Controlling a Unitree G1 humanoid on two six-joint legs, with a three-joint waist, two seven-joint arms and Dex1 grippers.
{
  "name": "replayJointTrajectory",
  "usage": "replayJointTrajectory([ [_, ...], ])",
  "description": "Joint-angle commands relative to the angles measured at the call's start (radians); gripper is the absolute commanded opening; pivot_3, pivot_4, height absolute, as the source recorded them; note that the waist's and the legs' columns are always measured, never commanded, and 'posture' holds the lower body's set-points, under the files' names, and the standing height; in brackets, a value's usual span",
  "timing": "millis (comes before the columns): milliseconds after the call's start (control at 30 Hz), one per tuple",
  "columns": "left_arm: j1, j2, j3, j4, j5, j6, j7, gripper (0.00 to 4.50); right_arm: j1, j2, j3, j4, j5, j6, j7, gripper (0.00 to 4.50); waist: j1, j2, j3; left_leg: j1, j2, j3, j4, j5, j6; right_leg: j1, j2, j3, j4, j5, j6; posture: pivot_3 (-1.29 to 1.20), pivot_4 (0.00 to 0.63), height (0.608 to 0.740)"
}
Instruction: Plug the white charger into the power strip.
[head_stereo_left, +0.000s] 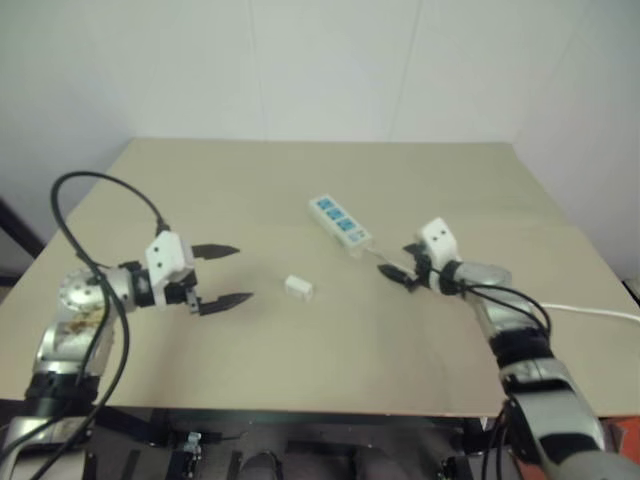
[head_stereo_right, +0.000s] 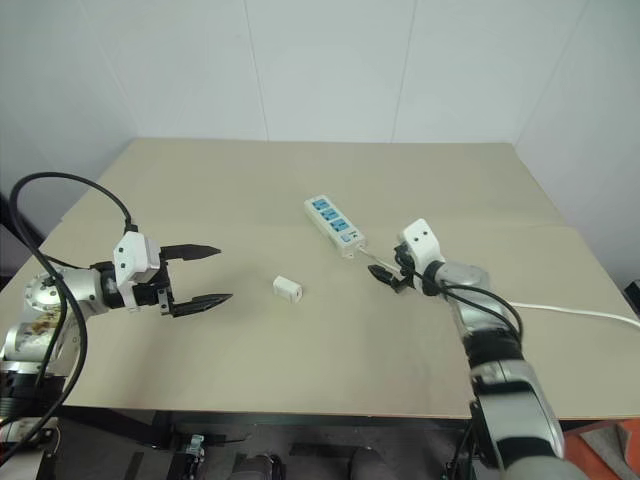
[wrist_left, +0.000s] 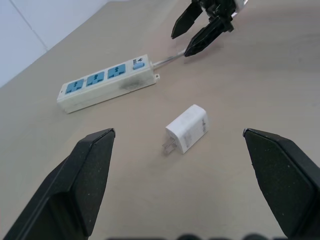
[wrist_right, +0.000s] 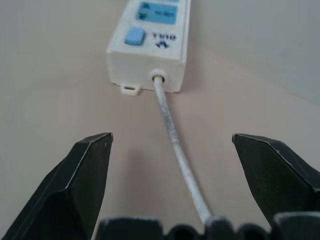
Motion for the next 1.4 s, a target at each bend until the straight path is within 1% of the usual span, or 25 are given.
replayJointTrajectory([
  [33, 0.022, 0.012, 0.011, -0.037, 0.000, -0.011, 0.011, 4.48, -0.080, 0.025, 0.013, 0.151, -0.027, -0.081, 0.034, 4.50, -0.003, 0.000, 0.000, -0.001, 0.000, 0.000, -0.001, 0.000, 0.000, 0.000, 0.000, 0.000, -0.001, 0.000, 0.000, 0.00, 0.150, 0.740],
  [100, 0.035, 0.012, 0.016, -0.048, 0.000, -0.009, 0.025, 4.48, -0.115, 0.040, 0.019, 0.226, -0.047, -0.093, 0.029, 4.50, -0.003, 0.000, 0.000, -0.001, 0.000, 0.000, -0.001, 0.000, 0.000, -0.001, -0.001, 0.000, -0.001, 0.000, 0.000, 0.00, 0.150, 0.740],
  [133, 0.042, 0.013, 0.019, -0.052, 0.002, -0.010, 0.032, 4.50, -0.128, 0.045, 0.022, 0.256, -0.056, -0.105, 0.029, 4.12, -0.004, 0.000, 0.000, -0.002, 0.000, 0.000, -0.001, 0.000, 0.000, -0.002, -0.001, 0.000, -0.001, 0.000, -0.001, 0.00, 0.150, 0.740],
  [167, 0.048, 0.014, 0.021, -0.054, 0.002, -0.011, 0.035, 4.50, -0.137, 0.049, 0.023, 0.279, -0.063, -0.117, 0.026, 3.92, -0.005, 0.000, 0.000, -0.002, 0.000, 0.000, -0.001, 0.000, 0.000, -0.002, -0.001, 0.000, -0.001, 0.001, -0.001, 0.00, 0.150, 0.740],
  [300, 0.070, 0.021, 0.025, -0.061, 0.001, -0.020, 0.041, 4.50, -0.163, 0.060, 0.019, 0.334, -0.076, -0.138, 0.025, 2.55, -0.009, 0.000, 0.000, 0.000, 0.000, -0.001, -0.001, 0.000, 0.000, -0.001, 0.000, -0.001, 0.000, 0.002, -0.002, 0.00, 0.150, 0.740],
  [533, 0.058, 0.013, 0.004, -0.036, 0.014, -0.043, 0.050, 4.50, -0.168, 0.061, 0.019, 0.335, -0.088, -0.168, 0.048, 0.07, -0.025, 0.000, 0.000, 0.002, 0.000, -0.001, -0.001, 0.000, 0.000, 0.001, 0.000, -0.001, 0.000, 0.002, -0.002, 0.00, 0.150, 0.740],
  [633, 0.043, 0.001, -0.014, -0.022, 0.025, -0.054, 0.045, 4.50, -0.151, 0.052, 0.015, 0.299, -0.085, -0.163, 0.052, 0.03, -0.028, 0.000, 0.000, 0.002, 0.000, -0.001, -0.001, 0.000, 0.000, 0.001, 0.000, -0.001, 0.000, 0.002, -0.002, 0.00, 0.150, 0.740],
  [733, 0.031, 0.001, -0.021, -0.014, 0.023, -0.054, 0.034, 4.50, -0.100, 0.019, -0.008, 0.167, -0.044, -0.123, 0.112, 0.03, -0.026, 0.000, 0.000, 0.001, 0.000, -0.001, -0.001, 0.000, 0.000, 0.001, 0.000, -0.001, 0.000, 0.002, -0.002, 0.00, 0.150, 0.740],
  [867, 0.023, 0.010, -0.018, -0.006, 0.017, -0.054, 0.018, 4.50, 0.108, -0.123, -0.040, -0.225, -0.004, -0.040, 0.199, 0.03, -0.006, 0.001, 0.000, -0.004, -0.001, -0.003, -0.001, 0.000, 0.000, -0.002, -0.001, -0.003, -0.001, 0.002, -0.002, 0.00, 0.150, 0.740],
  [967, 0.024, 0.013, -0.017, 0.003, 0.019, -0.061, 0.010, 4.50, 0.289, -0.206, -0.096, -0.466, 0.024, 0.101, 0.170, 0.03, 0.007, 0.001, 0.000, -0.007, -0.002, -0.002, -0.001, 0.000, 0.000, -0.005, -0.003, -0.003, -0.002, 0.001, -0.001, 0.00, 0.150, 0.740],
  [1000, 0.022, 0.013, -0.020, 0.007, 0.017, -0.061, 0.003, 4.50, 0.358, -0.224, -0.107, -0.527, 0.023, 0.109, 0.160, 0.03, 0.007, 0.001, 0.000, -0.007, -0.002, -0.002, -0.001, 0.000, 0.000, -0.005, -0.003, -0.003, -0.002, 0.001, -0.001, 0.00, 0.150, 0.740],
  [1100, 0.017, 0.010, -0.027, 0.015, 0.015, -0.062, -0.010, 4.50, 0.479, -0.226, -0.135, -0.641, 0.043, 0.139, 0.127, 0.03, 0.001, 0.000, 0.000, -0.005, -0.001, -0.002, -0.001, 0.000, 0.000, -0.004, -0.001, -0.003, -0.001, 0.001, -0.001, 0.00, 0.150, 0.740],
  [1167, -0.001, 0.001, -0.041, 0.032, 0.023, -0.065, -0.016, 4.50, 0.534, -0.189, -0.152, -0.695, 0.060, 0.148, 0.078, 0.03, -0.004, 0.000, 0.000, -0.003, 0.000, -0.001, -0.001, 0.000, 0.000, -0.003, 0.001, -0.001, -0.001, 0.000, 0.000, 0.00, 0.150, 0.740],
  [1200, -0.015, -0.002, -0.050, 0.041, 0.024, -0.061, -0.024, 4.50, 0.559, -0.167, -0.153, -0.723, 0.060, 0.138, 0.051, 0.03, -0.005, 0.000, 0.000, -0.002, 0.001, -0.001, -0.001, 0.000, 0.000, -0.002, 0.001, 0.000, -0.001, -0.003, 0.005, 0.00, 0.150, 0.740],
  [1333, -0.051, -0.010, -0.060, 0.064, 0.035, -0.077, -0.033, 4.50, 0.599, -0.093, -0.166, -0.787, 0.058, 0.112, -0.049, 1.29, -0.005, 0.000, 0.000, 0.003, 0.001, -0.001, 0.001, 0.001, -0.001, 0.002, 0.003, 0.000, 0.000, -0.002, 0.007, 0.00, 0.150, 0.740],
  [1400, -0.057, -0.003, -0.064, 0.074, 0.034, -0.081, -0.049, 4.50, 0.602, -0.049, -0.188, -0.814, 0.084, 0.119, -0.091, 2.01, -0.005, 0.000, 0.000, 0.003, 0.001, -0.001, 0.000, 0.001, -0.001, 0.002, 0.003, 0.001, 0.000, -0.002, 0.007, 0.00, 0.150, 0.740],
])
